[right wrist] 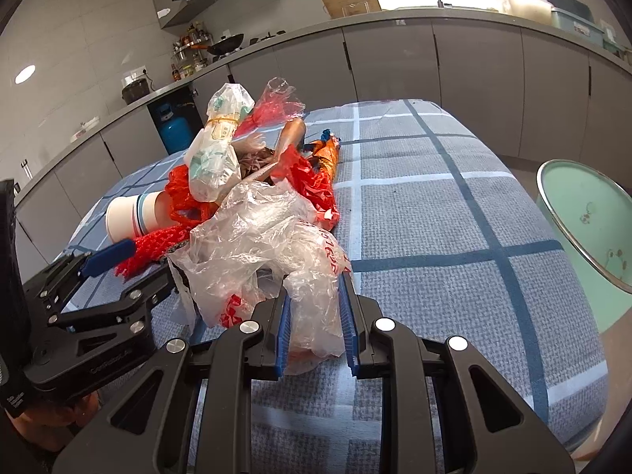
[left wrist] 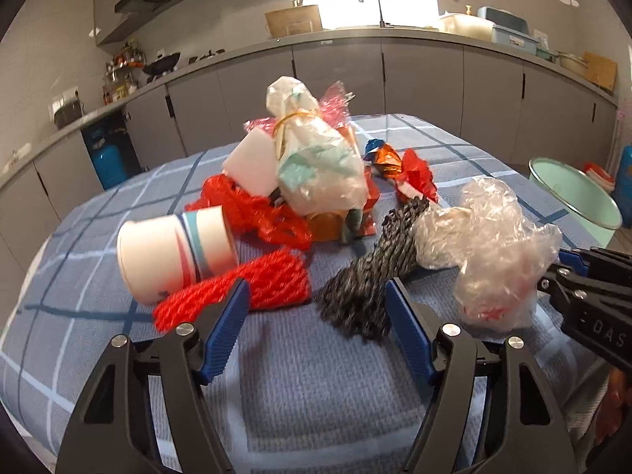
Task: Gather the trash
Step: 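Grasp the clear plastic bag with the right tool while the left tool grasps the grey rope, then carry both items over the green bin and open both tools to drop them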
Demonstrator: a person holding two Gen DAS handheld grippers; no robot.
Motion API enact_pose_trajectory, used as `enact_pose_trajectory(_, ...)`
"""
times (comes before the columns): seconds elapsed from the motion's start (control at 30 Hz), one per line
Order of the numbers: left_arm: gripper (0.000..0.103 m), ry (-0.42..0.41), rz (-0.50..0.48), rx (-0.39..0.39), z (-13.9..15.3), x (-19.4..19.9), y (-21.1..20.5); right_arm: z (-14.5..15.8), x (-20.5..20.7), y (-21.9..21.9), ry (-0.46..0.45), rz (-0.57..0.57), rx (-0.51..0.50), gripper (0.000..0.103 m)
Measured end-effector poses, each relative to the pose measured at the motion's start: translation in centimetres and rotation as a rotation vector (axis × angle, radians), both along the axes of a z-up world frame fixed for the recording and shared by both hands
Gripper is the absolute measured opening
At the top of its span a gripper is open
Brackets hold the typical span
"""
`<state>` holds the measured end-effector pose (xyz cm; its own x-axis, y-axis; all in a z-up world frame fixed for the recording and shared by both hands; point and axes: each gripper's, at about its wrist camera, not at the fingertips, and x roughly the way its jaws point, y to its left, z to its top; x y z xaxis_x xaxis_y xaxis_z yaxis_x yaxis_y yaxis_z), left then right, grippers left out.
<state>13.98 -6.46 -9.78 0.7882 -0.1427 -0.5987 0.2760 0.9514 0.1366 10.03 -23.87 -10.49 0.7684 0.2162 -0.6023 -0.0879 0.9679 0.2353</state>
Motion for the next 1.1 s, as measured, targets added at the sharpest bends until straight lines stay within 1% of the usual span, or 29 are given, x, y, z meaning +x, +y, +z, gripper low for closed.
enact_pose_trajectory(0.07, 0.055, 0.023, -0.041, 0.005, -0.4, 0.6, -0.8, 0.0, -0.1, -0.1, 0.0, -0.001, 0.0, 0.024)
enact_pose_trajectory(0.13, 0.027, 0.054, -0.068, 0.009, -0.9, 1.2, -1.3, 0.1, -0.1, -0.3, 0.002, -0.008, -0.005, 0.023)
enact_pose_trajectory(0.17, 0.024, 0.074, -0.079, -0.008, -1.1, 1.3, -1.4, 0.2, -0.2, -0.4, 0.002, -0.013, -0.006, 0.023)
enact_pose_trajectory(0.2, 0.022, 0.084, -0.076, -0.022, -1.4, 1.5, -1.3, 0.2, -0.3, -0.6, 0.002, -0.02, -0.007, 0.023)
enact_pose_trajectory(0.27, 0.02, 0.082, -0.072, -0.027, -1.7, 1.4, -1.4, 0.2, -0.5, -1.1, 0.005, -0.037, -0.005, 0.023)
enact_pose_trajectory(0.4, 0.015, 0.054, -0.075, 0.008, -1.9, 0.6, -2.1, 0.2, -0.9, -2.0, 0.002, -0.075, -0.015, 0.023)
enact_pose_trajectory(0.53, 0.011, 0.047, -0.054, -0.021, -1.7, 0.2, -2.2, 0.4, -1.2, -3.1, -0.005, -0.115, -0.015, 0.023)
enact_pose_trajectory(0.67, 0.01, 0.035, -0.05, -0.061, -1.3, -0.4, -2.5, 0.7, -1.8, -4.1, -0.023, -0.16, -0.027, 0.023)
enact_pose_trajectory(0.83, 0.009, 0.005, -0.057, -0.089, -0.5, -0.8, -3.8, 1.2, -2.4, -5.9, -0.039, -0.223, -0.038, 0.023)
enact_pose_trajectory(1.03, 0.009, -0.013, -0.077, -0.118, 0.1, -1.3, -6.1, 2.3, -3.5, -9.1, -0.077, -0.313, -0.045, 0.023)
enact_pose_trajectory(1.1, 0.009, -0.018, -0.067, -0.134, 0.4, -1.6, -6.4, 2.5, -3.8, -10.1, -0.084, -0.338, -0.048, 0.023)
